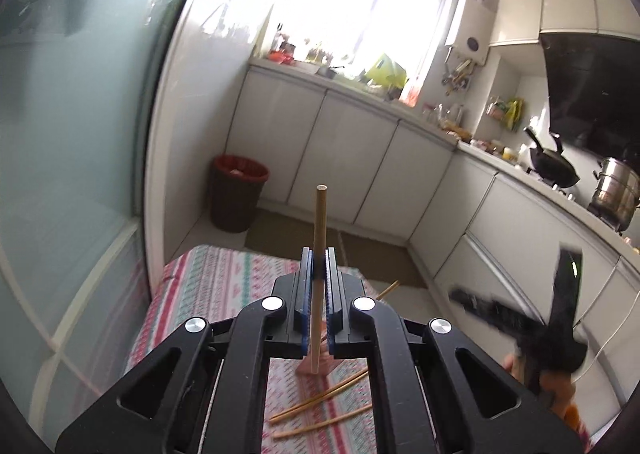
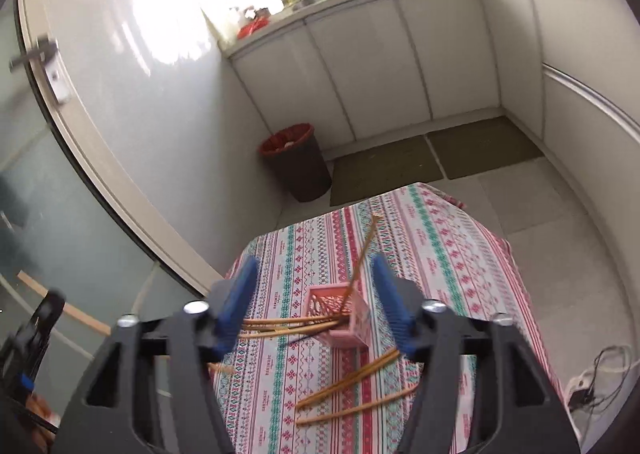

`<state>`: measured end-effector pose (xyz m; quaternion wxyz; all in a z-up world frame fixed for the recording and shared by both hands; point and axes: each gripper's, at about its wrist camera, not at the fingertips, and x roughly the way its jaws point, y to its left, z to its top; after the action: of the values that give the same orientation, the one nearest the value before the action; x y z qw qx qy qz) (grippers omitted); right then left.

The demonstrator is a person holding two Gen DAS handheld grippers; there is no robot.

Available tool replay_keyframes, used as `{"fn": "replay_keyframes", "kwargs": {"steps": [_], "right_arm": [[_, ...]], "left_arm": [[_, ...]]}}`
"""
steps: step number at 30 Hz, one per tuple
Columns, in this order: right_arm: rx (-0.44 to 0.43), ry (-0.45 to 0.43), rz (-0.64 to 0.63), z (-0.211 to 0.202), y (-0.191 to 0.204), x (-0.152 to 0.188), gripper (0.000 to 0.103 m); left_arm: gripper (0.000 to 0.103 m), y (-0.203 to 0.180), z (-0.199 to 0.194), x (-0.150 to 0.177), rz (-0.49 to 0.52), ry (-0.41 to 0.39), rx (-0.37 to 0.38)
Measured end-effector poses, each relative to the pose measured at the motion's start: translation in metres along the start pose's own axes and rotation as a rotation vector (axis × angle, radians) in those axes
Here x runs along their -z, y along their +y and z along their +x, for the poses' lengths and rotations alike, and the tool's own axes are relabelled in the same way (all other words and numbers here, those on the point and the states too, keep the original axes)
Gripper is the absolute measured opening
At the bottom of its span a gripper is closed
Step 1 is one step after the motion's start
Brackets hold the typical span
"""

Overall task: Organize utensils
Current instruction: 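Carry the left tool's chopstick into the basket and open it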

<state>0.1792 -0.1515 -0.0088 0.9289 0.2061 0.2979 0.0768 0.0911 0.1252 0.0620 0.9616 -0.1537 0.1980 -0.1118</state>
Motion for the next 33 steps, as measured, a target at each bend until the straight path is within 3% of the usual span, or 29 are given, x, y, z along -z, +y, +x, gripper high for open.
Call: {"fn": "replay_keyframes", "kwargs": {"steps": [9,19,21,23,29,33], "right_arm": [[0.119,0.105,0.019,0.01,-0.067,0.039,0.068],[0.15,0.225,-0.027,0.034,-0.084,0.059,0.068],[0.148,0.232,-0.018,0.033,-0.087,0.058,0.068],[0.156,0.246,0.006,0.033,-0.094,0.059,0.069],[0.185,0.315,0.136,0.042,-0.118,0.063,0.069],[0.219,0.311,0.245,0.037,-0.143,0.063,0.069]], "left_arm": [[0.005,-0.042,0.059,-0.017,0.038,-0.029,0.009],[0.008,-0.058,0.152,0.016,0.063,0.041,-0.085],[0.023,-0.052,0.161,0.027,0.051,0.089,-0.1],[0.052,-0.046,0.159,0.031,0.023,0.097,-0.115],[0.065,-0.068,0.13,0.02,0.111,0.085,-0.066],[0.072,-0.105,0.126,0.037,0.269,0.172,0.004]]}}
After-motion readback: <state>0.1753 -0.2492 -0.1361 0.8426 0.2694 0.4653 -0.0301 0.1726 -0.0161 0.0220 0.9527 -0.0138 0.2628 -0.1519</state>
